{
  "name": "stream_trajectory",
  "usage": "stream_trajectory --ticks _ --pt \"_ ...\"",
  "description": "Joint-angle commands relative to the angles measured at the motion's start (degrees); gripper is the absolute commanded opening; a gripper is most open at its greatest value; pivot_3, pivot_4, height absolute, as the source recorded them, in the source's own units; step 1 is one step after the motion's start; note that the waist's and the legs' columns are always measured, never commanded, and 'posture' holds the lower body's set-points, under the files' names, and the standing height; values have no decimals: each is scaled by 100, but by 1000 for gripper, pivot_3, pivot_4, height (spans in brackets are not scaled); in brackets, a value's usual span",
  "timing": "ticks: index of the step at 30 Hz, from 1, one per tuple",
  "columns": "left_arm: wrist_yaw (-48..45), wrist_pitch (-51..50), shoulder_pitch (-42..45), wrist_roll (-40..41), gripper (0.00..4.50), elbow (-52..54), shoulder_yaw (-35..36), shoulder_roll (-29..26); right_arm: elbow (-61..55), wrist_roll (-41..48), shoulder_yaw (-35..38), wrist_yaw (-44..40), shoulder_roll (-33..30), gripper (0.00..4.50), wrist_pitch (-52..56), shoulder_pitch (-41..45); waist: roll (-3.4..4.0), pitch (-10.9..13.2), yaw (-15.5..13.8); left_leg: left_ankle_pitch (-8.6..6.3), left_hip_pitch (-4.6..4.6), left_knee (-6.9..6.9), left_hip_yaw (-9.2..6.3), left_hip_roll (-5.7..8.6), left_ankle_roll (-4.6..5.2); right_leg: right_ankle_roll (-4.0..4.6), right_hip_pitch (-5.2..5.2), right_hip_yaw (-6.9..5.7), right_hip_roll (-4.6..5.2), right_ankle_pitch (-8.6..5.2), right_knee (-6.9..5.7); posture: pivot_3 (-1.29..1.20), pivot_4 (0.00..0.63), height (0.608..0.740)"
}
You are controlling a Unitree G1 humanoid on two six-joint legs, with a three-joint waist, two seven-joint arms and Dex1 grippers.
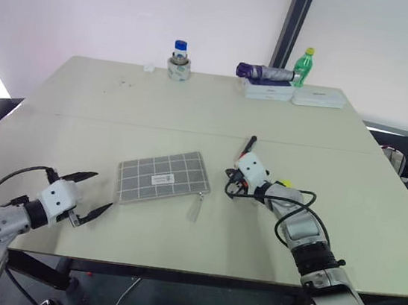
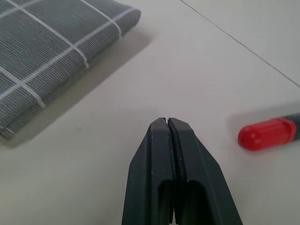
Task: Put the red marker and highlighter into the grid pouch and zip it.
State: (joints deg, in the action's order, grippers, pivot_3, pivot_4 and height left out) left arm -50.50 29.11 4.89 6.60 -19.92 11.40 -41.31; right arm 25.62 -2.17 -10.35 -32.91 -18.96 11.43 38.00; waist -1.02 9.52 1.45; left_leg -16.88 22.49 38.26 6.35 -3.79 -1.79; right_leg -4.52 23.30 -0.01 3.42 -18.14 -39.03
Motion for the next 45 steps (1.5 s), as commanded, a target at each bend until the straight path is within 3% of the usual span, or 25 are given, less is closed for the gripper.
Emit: stream_trajectory --ticks 1,19,35,45 --pt "252 549 158 -425 4500 -237 -115 -179 -74 13 50 53 124 49 46 152 0 0 13 0 0 0 1 0 0 0 1 0 -1 0 0 0 150 740" --pt "513 1013 527 -597 4500 -709 -603 -185 351 -261 -91 216 380 49 31 353 0 0 107 0 -1 0 -1 -3 0 -1 0 -2 6 0 -7 0 150 740" --pt "523 1083 459 -585 4500 -670 -695 -241 -601 -248 -711 -450 784 49 202 -134 0 -1 110 0 -1 0 -3 -4 0 -1 0 -2 6 0 -7 0 150 740" --pt "659 1238 284 -611 4500 -720 -570 -410 -417 -312 -575 -408 533 49 39 -9 0 -1 114 0 -1 0 -3 -4 0 -1 0 -3 6 0 -7 0 150 740"
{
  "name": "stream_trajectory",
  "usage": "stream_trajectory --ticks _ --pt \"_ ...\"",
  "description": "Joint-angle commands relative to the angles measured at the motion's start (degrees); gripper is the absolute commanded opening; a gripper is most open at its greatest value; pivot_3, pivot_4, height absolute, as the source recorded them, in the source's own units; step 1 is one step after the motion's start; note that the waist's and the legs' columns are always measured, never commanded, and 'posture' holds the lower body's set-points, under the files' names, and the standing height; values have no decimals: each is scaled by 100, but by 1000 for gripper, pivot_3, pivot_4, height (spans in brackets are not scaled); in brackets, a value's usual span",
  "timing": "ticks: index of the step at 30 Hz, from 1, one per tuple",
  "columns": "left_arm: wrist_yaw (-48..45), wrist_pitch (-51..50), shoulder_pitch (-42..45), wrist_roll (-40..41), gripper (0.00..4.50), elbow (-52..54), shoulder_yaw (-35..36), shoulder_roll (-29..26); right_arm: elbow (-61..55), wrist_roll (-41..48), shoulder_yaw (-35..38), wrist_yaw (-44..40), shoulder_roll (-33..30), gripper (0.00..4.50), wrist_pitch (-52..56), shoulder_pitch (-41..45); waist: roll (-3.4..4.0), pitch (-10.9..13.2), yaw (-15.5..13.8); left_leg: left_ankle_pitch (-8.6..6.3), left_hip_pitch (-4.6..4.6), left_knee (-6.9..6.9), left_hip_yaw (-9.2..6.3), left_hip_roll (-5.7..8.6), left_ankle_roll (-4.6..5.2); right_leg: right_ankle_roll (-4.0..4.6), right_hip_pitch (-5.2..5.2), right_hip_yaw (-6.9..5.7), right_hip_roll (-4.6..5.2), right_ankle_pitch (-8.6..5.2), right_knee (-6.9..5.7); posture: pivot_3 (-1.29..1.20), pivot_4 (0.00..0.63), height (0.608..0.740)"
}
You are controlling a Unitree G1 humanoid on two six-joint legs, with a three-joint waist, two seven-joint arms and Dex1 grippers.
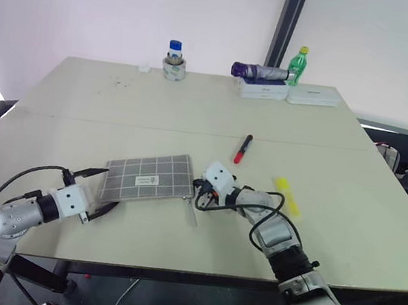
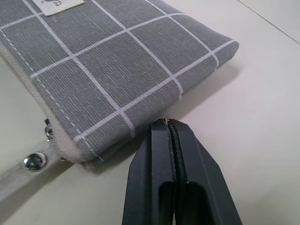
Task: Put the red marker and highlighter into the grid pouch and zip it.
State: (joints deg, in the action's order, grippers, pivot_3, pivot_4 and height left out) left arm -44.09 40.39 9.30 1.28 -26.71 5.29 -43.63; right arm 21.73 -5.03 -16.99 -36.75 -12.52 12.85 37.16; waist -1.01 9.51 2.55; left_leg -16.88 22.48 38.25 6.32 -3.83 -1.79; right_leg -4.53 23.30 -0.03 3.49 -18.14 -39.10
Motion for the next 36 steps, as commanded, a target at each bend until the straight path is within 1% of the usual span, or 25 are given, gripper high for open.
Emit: stream_trajectory --ticks 1,5,8,11,13,14,16,20,21,22,24,27,31,36 --pt "32 178 -197 -87 4500 -69 66 -235 -36 -20 101 -37 -142 49 -102 67 0 0 4 0 0 0 0 0 0 0 0 0 0 0 0 0 150 740" --pt "-69 135 -420 255 4500 157 173 -369 -40 -88 196 80 -317 49 -205 84 0 0 7 0 -1 -1 0 -3 0 0 1 0 0 0 0 0 150 740" --pt "-142 267 -738 411 4500 475 287 -535 -304 102 353 -18 -420 49 -169 97 0 0 8 -1 0 -1 0 -2 1 0 1 1 2 0 0 0 150 740" --pt "-88 455 -896 211 4500 291 375 -767 -347 91 331 -76 -445 49 -172 65 -1 0 10 -1 1 -3 0 -3 1 0 2 0 2 0 2 0 150 740" --pt "25 800 -930 -107 4500 -14 396 -989 -241 34 321 -35 -429 49 -179 44 -1 0 17 -1 -1 -3 0 -3 1 0 2 1 0 0 2 0 150 740" --pt "67 885 -898 -135 4500 -148 417 -1056 -208 20 319 -20 -417 49 -189 42 0 0 18 -1 -1 -3 0 -2 1 1 3 0 -3 0 2 0 150 740" --pt "288 1126 -792 -386 4500 -404 421 -1194 -197 11 315 -12 -394 49 -202 39 0 0 14 -1 -1 -4 2 -2 1 1 3 1 -2 0 2 0 150 740" --pt "1210 1538 -47 -1514 4500 -1163 181 -1384 -196 -6 283 16 -314 49 -189 15 -1 0 -9 -1 0 -3 5 3 2 1 2 -3 -3 0 2 0 150 740" --pt "1335 1616 96 -1626 4500 -1288 114 -1354 -200 -7 282 10 -304 49 -178 6 -1 0 -13 -1 0 -3 12 6 2 0 2 -5 -4 0 2 0 150 740" --pt "1434 1678 202 -1698 4500 -1404 60 -1337 -207 -4 287 4 -296 49 -165 0 -1 0 -12 -1 0 -3 15 6 2 0 2 -5 -2 0 2 0 150 740" --pt "1405 1748 447 -1552 4500 -1579 -65 -1189 -203 -25 294 20 -304 49 -161 -11 -1 0 -11 -3 3 -3 19 4 5 0 3 -5 0 0 3 0 150 740" --pt "1225 2070 858 -1672 4500 -1888 -519 -1005 -100 -145 305 185 -335 49 -124 23 -1 0 -25 -2 7 -3 24 2 3 0 7 -6 1 0 4 0 150 740" --pt "1142 2512 1255 -1863 4500 -2387 -939 -1020 -58 -165 343 278 -350 49 -46 44 -1 -1 -14 -1 5 -1 31 7 2 -1 7 -5 2 0 3 0 150 740" --pt "1322 2729 1647 -2052 4500 -2835 -1172 -964 -139 -115 294 240 -299 49 8 -40 -1 -1 -14 -2 2 -1 30 7 3 -1 5 -5 0 0 2 0 150 740"
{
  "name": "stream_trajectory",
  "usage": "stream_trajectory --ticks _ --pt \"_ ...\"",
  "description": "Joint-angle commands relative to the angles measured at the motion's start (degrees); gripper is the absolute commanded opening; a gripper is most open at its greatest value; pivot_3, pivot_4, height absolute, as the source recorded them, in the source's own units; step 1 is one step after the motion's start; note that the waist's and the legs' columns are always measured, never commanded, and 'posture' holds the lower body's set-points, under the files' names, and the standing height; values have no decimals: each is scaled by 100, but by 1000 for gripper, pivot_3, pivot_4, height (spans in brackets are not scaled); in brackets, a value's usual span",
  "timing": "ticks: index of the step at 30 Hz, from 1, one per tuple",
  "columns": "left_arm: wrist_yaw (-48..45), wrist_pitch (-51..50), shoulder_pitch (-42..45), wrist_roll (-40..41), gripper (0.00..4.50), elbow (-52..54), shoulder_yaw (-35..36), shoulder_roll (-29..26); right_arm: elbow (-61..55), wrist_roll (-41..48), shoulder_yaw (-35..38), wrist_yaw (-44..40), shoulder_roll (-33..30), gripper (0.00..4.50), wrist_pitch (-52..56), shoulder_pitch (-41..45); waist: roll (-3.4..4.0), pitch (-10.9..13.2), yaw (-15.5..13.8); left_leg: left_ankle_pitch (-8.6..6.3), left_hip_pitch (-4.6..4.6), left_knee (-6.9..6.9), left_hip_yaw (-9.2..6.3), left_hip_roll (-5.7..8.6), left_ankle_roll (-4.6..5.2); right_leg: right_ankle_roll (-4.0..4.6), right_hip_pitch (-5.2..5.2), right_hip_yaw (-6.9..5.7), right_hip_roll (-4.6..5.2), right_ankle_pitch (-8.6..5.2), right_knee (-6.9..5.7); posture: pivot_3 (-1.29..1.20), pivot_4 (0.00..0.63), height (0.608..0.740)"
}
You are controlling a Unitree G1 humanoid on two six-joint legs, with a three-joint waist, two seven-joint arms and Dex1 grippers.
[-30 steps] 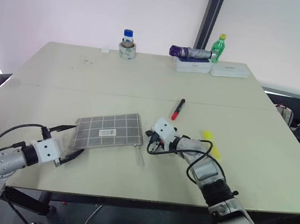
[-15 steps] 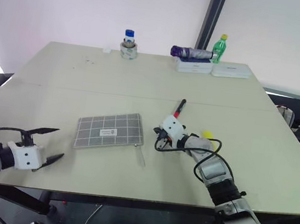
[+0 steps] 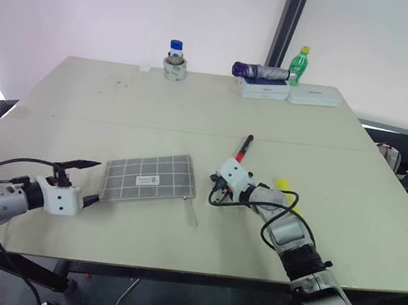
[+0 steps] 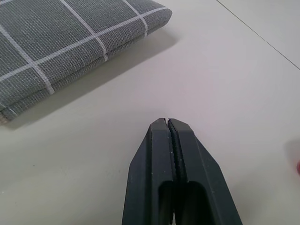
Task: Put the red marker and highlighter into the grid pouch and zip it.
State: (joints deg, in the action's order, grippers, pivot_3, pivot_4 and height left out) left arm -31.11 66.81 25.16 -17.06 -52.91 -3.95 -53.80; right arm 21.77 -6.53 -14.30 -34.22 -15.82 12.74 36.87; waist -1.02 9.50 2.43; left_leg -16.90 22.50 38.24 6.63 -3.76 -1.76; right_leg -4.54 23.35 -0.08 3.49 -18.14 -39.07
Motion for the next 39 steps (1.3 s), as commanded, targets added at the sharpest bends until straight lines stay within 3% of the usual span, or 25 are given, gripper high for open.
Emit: stream_trajectory --ticks 1,13,16,23,30,37,39 --pt "57 126 122 -259 4500 -251 -297 79 -140 37 17 -7 50 49 25 -25 0 0 -4 0 0 1 0 0 0 0 0 0 1 0 0 0 150 740" --pt "106 382 311 -321 4500 -365 -745 348 -62 -10 -108 -10 238 49 13 1 2 -3 -5 0 -2 2 -1 -1 0 -1 -3 0 1 0 -3 0 150 740" --pt "-134 399 271 -166 3592 -350 -851 397 -8 3 -73 -6 210 0 -3 18 3 -3 -5 1 -3 2 0 0 -1 0 -4 0 2 0 -3 0 150 740" --pt "-126 433 276 -182 11 -319 -913 473 -31 16 -87 -81 184 0 -5 -2 19 -14 0 0 -5 2 0 0 0 -1 -6 0 3 0 -2 0 150 740" --pt "-119 468 345 -107 11 -276 -857 502 -65 33 -92 -175 133 0 -16 -46 22 -16 -5 0 -6 2 0 1 0 -1 -8 1 4 0 -2 0 150 740" --pt "-558 348 137 671 11 -168 -732 472 -124 63 -30 -200 62 0 -21 -84 22 -16 7 1 -6 2 0 -1 -1 -1 -7 1 3 0 -2 0 150 740" --pt "-881 132 8 1213 11 3 -679 492 -193 119 40 -237 16 0 -13 -96 22 -16 8 1 -6 2 -1 -4 -1 -1 -7 1 3 0 -2 0 150 740"
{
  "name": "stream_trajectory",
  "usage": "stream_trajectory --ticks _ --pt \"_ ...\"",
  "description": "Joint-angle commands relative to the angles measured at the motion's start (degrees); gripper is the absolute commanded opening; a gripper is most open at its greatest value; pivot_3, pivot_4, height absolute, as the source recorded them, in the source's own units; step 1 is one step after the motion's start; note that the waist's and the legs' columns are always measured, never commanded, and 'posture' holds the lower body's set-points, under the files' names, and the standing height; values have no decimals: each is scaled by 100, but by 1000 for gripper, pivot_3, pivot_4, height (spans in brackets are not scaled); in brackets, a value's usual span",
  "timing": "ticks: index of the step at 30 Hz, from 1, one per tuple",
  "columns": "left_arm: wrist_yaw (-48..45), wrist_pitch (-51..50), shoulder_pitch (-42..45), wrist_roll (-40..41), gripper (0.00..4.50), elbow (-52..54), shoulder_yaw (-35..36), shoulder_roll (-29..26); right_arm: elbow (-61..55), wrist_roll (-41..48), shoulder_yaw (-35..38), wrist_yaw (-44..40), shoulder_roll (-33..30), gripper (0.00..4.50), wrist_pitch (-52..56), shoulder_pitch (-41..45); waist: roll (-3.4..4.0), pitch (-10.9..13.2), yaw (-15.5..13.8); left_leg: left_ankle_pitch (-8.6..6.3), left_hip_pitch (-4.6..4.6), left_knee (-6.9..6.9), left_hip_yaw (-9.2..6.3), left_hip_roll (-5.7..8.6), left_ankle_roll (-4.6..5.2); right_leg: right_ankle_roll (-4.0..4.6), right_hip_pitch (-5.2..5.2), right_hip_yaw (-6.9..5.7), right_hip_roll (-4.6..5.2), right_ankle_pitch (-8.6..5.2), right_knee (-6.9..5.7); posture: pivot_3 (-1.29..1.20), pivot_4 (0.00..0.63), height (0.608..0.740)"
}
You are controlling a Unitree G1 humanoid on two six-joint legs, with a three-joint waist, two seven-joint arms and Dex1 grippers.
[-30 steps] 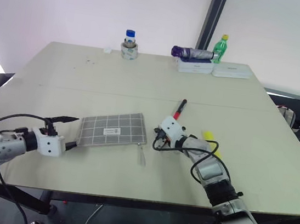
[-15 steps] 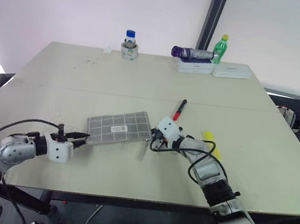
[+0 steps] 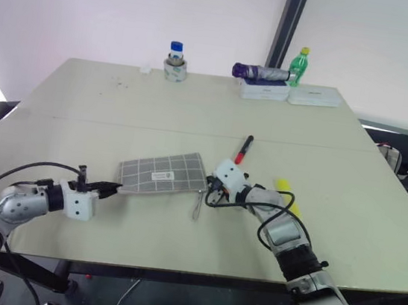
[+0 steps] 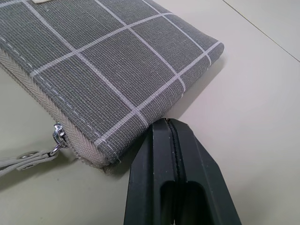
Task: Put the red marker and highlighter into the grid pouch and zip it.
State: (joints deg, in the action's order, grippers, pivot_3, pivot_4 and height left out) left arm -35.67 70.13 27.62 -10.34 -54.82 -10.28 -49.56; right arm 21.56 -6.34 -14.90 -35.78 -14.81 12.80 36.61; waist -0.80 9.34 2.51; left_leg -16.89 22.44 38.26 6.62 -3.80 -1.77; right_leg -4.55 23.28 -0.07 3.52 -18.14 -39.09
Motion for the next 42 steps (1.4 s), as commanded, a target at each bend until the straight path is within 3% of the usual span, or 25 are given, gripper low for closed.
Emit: stream_trajectory --ticks 1,4,7,15,21,24,27,34,37,40,42 --pt "-598 -353 -310 850 11 322 1 85 -206 169 168 -105 -100 0 15 -57 0 0 1 1 0 0 0 0 -1 0 0 0 0 0 0 0 150 740" --pt "-1031 -765 -601 1578 11 881 117 49 -236 274 311 -181 -229 0 16 -5 -1 1 2 1 2 0 -1 -3 -1 0 1 0 0 0 0 0 150 740" --pt "-1142 -899 -889 1743 11 1322 243 -67 -171 227 279 -225 -390 0 -95 -13 -1 1 2 0 4 0 -5 -3 0 0 4 1 0 0 1 0 150 740" --pt "-974 -993 -1308 1139 11 1797 326 -23 9 -202 -258 -196 -324 0 -382 -170 -3 1 15 -1 3 -1 -8 -1 1 0 4 2 -10 0 2 0 150 740" --pt "-844 -1115 -1388 1094 11 1922 423 -17 -279 -109 -242 -418 -291 0 -271 -262 -3 1 9 -1 -4 -1 -6 -1 1 0 -3 3 -9 0 1 0 150 740" --pt "-868 -1211 -1373 1155 940 2003 438 20 -641 -68 -387 -653 -244 0 -163 -391 -4 1 8 -1 -4 -1 -8 -2 1 1 -3 3 -9 0 1 0 150 740" --pt "-850 -1204 -1384 1017 2387 2077 425 72 -797 -49 -414 -660 -124 0 -43 -459 -5 0 12 -1 -3 -1 -10 -3 1 1 -2 3 -14 0 1 0 150 740" --pt "-1027 -1287 -1423 1099 2387 2251 345 160 -825 -104 -400 -607 -26 0 5 -468 -6 0 8 0 -3 -1 -12 -2 0 1 -2 3 -13 0 1 0 150 740" --pt "-1306 -1488 -1501 1377 1558 2316 303 156 -730 -133 -351 -593 -82 0 -41 -397 -5 0 12 0 -3 -1 -11 -2 1 1 -2 3 -13 0 1 0 150 740" --pt "-1275 -1445 -1537 1351 35 2319 376 134 -698 -126 -311 -584 -113 0 -57 -370 -5 0 6 0 -4 -1 -13 -2 1 1 -3 3 -12 0 1 0 150 740" --pt "-1301 -1493 -1566 1406 35 2344 414 139 -700 -128 -304 -583 -127 0 -70 -384 -6 0 7 0 -4 -1 -15 -2 1 1 -2 4 -12 0 1 0 150 740"
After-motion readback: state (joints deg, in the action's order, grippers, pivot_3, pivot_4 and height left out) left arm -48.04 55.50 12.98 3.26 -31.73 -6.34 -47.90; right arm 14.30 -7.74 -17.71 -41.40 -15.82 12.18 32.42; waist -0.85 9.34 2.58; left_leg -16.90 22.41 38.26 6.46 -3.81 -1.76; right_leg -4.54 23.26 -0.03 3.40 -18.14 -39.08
